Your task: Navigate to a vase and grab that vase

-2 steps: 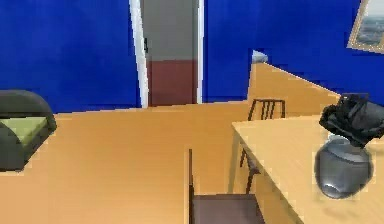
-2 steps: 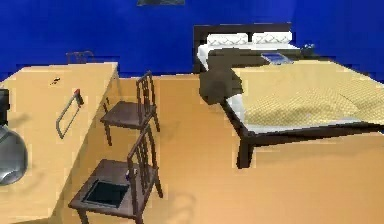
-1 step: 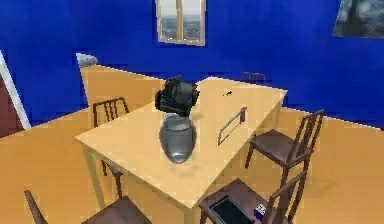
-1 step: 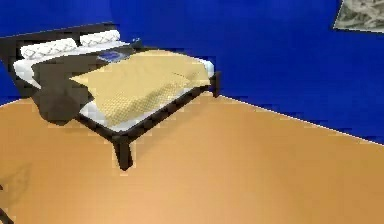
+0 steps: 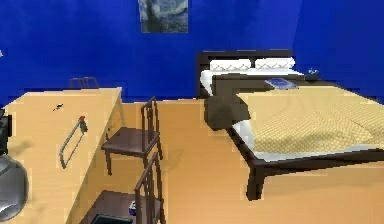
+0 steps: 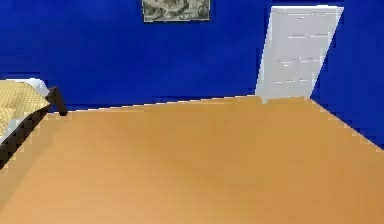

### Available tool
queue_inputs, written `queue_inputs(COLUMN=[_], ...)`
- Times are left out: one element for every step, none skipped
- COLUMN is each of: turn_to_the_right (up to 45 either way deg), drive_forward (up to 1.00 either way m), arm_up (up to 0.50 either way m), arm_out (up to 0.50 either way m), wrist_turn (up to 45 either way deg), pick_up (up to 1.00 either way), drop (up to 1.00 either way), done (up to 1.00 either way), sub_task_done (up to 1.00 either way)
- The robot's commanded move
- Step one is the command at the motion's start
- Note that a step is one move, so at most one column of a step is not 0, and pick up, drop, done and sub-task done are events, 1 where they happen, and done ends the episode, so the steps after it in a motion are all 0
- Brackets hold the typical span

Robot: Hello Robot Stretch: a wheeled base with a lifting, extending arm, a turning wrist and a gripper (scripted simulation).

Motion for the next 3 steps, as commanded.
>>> queue_inputs(turn_to_the_right=[3.0,0.0,3.0], drive_forward=[0.00,0.60,0.00], arm_up=[0.00,0.00,0.00], arm_out=[0.00,0.00,0.00], wrist_turn=[0.0,0.0,0.0], pick_up=[0.00,0.00,0.00], drop=[0.00,0.00,0.00], done=[0.00,0.00,0.00], sub_task_done=[0.00,0.00,0.00])
